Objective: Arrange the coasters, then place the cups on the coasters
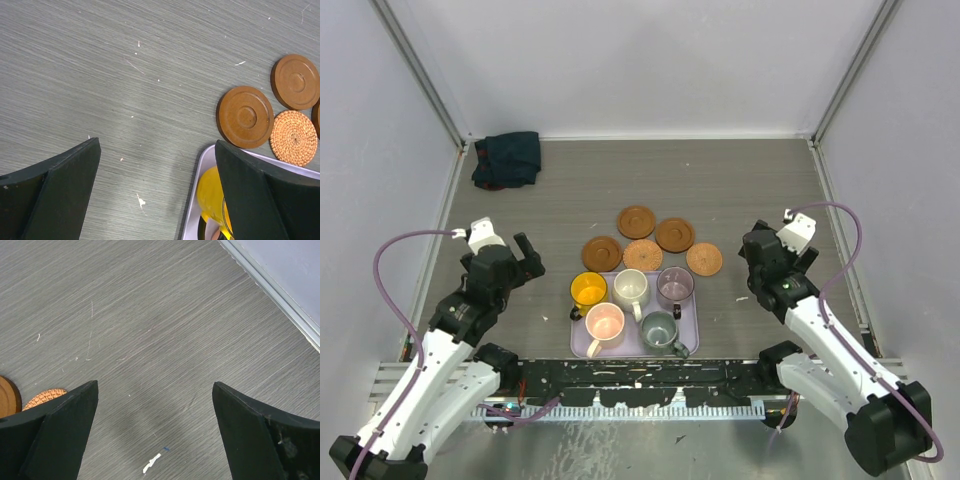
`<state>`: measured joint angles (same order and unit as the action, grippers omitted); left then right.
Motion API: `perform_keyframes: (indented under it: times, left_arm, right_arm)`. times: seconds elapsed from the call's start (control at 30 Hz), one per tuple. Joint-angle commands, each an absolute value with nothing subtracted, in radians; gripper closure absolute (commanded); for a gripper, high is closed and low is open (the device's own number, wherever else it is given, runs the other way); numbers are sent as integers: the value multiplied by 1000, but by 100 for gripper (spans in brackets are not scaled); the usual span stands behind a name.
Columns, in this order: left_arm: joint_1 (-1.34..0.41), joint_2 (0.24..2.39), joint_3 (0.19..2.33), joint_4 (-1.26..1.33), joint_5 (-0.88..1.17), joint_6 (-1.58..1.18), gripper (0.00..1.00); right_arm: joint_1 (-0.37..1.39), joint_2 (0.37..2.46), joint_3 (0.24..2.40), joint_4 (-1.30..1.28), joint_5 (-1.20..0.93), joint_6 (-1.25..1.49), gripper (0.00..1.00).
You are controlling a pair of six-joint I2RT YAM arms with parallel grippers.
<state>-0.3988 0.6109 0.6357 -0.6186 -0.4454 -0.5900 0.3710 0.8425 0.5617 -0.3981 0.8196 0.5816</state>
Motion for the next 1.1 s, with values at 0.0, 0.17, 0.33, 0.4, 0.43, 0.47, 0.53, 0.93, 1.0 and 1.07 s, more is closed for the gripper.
perform_keyframes:
  times: [0.0,0.17,0.33,0.4,0.43,0.47,0.53,0.93,1.0,1.07]
  left_arm:
    - [-396,616,656,-599,-494,-613,2]
    - [-395,642,678,-620,-512,-623,2]
    - [-396,676,689,-627,-512,-629,2]
    - [-394,682,690,-628,-510,-632,2]
    - [-396,683,690,-627,-508,-632,2]
    - [-396,683,690,-626,-505,-632,2]
    - [-396,679,694,-625,-501,-632,2]
    - [-395,710,735,-623,-494,-639,2]
    - [-396,735,751,-623,-483,-641,2]
    - [-395,763,765,-622,-470,-640,2]
  right_arm:
    - [374,859,597,-373,844,601,0]
    - [373,878,601,-374,855,621,0]
    - [374,890,600,-374,854,625,0]
    - [374,894,601,-373,856,627,0]
    - [374,895,601,-374,857,627,0]
    - [373,896,601,-374,860,628,0]
    - [374,896,605,-374,861,631,0]
    - [374,910,620,-373,874,677,0]
    - [374,910,621,-376,880,730,0]
    - [374,910,622,-380,880,788,0]
